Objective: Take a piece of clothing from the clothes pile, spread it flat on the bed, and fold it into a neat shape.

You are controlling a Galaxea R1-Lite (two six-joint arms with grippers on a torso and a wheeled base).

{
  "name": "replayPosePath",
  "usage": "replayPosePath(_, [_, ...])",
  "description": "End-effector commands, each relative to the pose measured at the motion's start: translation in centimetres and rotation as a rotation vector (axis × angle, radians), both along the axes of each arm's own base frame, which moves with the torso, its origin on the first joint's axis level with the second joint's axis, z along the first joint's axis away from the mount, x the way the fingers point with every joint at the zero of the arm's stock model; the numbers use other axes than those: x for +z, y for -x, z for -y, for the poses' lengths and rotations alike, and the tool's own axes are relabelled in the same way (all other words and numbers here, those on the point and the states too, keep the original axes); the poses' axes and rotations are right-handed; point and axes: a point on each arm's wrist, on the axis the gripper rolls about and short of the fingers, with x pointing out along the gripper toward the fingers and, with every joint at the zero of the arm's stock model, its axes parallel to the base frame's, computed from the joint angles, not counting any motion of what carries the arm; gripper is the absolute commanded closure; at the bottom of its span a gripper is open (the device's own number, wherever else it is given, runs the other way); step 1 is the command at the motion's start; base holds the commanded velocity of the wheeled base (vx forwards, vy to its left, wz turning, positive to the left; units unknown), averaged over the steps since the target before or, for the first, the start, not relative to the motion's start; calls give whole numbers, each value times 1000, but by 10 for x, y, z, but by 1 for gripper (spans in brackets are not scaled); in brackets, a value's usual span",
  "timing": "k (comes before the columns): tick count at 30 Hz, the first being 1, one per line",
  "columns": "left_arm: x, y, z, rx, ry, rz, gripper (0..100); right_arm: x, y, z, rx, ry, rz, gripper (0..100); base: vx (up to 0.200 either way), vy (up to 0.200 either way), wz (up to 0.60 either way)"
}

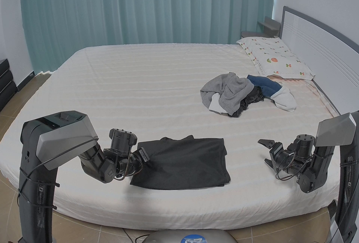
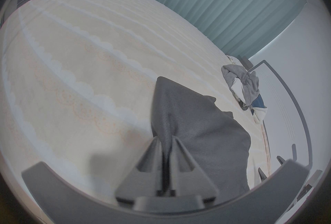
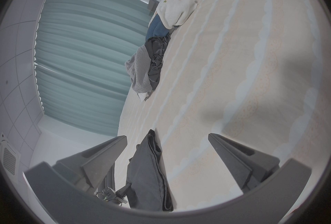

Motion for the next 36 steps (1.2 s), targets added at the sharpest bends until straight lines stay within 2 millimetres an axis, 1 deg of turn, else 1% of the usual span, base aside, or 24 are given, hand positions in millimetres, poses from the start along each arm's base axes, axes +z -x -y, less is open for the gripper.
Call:
replayPosePath(1, [-2,2,0,-1,-7,-4,100,-1,0,0,-1,0,-2,0,0,0,0])
replayPosePath(11, [0,1,0,11,-2,9,100,-1,0,0,1,1,-2,0,0,0,0])
replayPosePath(17, [6,-4,1,62,59,13,100,-1,0,-1,3,1,-2,0,0,0,0])
replayPosePath(20, [7,-2,0,62,61,11,100,-1,0,-1,3,1,-2,0,0,0,0])
replayPosePath(32, [9,0,-1,79,75,4,100,-1,0,-1,1,1,-2,0,0,200,0])
replayPosePath(36, [11,-2,-6,93,78,6,100,0,0,-1,1,1,0,0,0,200,0])
